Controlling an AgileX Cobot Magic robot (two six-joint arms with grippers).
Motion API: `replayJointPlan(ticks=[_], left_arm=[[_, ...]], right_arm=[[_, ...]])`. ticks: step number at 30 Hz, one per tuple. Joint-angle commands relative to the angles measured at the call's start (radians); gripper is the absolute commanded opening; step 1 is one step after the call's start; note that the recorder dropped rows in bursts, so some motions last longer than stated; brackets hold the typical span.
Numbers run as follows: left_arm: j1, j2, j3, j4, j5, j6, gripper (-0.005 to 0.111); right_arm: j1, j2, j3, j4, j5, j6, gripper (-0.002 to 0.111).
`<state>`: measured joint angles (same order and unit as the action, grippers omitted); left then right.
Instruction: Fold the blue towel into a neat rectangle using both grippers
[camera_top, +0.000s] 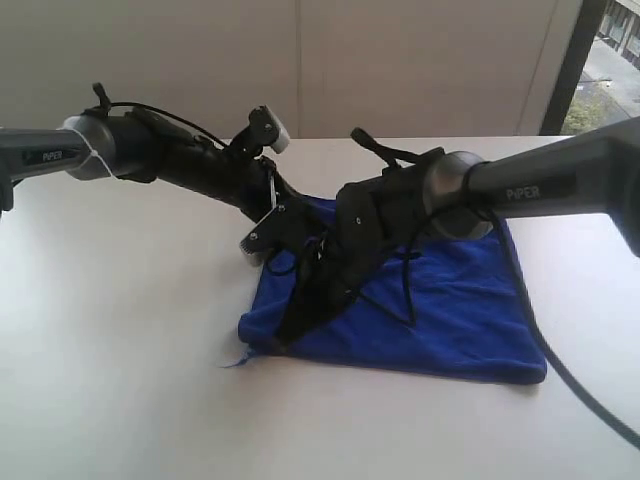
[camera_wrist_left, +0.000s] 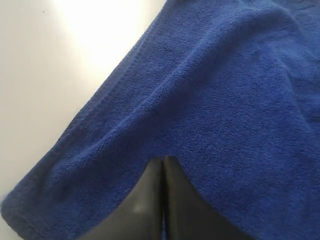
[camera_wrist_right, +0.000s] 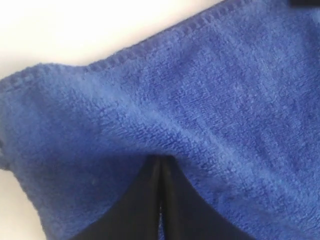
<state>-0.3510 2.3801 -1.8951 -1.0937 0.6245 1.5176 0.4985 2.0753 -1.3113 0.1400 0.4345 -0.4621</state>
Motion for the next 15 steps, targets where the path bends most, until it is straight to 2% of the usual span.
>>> replayJointPlan(ticks=[1,15], left_arm=[[-0.001,0.017,-0.002,-0.008,-0.005,0.005,0.000],[-0.001,0.039,-0.002,0.055,-0.085,-0.021,0.000]], right_arm=[[0.000,0.003,-0.008,0.006,0.036,-0.005,0.000],[0.003,0.003,-0.008,0.019,0.177,-0.008,0.000]])
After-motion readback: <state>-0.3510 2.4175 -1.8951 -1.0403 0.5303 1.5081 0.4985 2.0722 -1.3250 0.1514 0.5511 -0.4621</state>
